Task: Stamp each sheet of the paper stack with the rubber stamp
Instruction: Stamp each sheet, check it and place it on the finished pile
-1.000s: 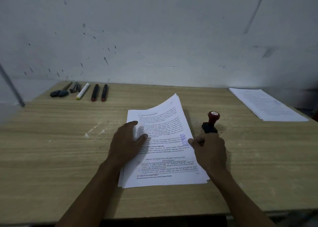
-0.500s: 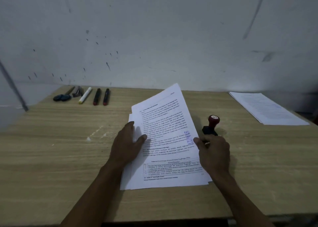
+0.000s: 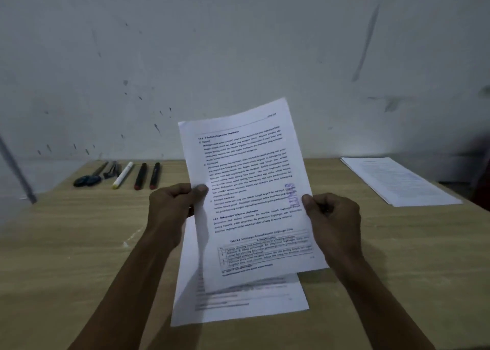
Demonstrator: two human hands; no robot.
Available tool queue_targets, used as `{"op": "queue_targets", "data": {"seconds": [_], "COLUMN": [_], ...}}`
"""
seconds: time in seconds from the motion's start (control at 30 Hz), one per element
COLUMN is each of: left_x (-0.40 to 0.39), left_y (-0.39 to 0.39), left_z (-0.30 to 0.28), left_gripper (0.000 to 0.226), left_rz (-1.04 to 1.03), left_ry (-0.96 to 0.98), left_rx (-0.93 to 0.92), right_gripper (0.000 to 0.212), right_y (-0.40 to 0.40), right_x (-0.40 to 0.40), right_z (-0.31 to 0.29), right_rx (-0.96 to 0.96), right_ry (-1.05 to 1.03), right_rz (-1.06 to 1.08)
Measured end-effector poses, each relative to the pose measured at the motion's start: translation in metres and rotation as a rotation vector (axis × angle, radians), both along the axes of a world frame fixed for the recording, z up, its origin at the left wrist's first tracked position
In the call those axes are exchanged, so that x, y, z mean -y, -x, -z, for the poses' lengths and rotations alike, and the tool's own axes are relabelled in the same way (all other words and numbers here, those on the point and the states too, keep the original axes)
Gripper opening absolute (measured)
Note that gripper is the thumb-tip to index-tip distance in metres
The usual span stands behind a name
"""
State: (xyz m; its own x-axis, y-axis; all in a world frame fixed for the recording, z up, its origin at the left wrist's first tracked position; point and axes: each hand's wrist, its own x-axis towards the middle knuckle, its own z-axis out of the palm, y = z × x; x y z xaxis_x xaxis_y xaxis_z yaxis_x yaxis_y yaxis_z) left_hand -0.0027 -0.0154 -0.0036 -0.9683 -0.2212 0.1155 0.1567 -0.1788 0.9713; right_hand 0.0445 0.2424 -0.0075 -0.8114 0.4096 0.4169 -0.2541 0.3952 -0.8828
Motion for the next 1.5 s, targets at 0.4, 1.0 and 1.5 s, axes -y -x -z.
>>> {"op": "queue_targets", "data": {"seconds": [0.4, 1.0, 1.5], "left_x": [-0.103, -0.35, -0.486], "left_y": [0.062, 0.182, 0.272], "left_z": [-0.076, -0.029, 0.029], "left_gripper": [0.027, 0.02, 0.013], "left_rz": [-0.012, 0.296, 0.352], "left_ry": [0.203, 0.832, 0.969], "left_rx": [-0.127, 0.042, 0.034], "right_gripper": [0.032, 0.023, 0.02], "right_y": [0.049, 0.121, 0.215], "right_x": [-0.096, -0.303, -0.423], "right_z": [-0.062, -0.007, 0.038], "right_rx": [0.17, 0.636, 0.642], "right_ry": [-0.263, -0.487, -0.625], "right_rz": [0.265, 0.585, 0.617]}}
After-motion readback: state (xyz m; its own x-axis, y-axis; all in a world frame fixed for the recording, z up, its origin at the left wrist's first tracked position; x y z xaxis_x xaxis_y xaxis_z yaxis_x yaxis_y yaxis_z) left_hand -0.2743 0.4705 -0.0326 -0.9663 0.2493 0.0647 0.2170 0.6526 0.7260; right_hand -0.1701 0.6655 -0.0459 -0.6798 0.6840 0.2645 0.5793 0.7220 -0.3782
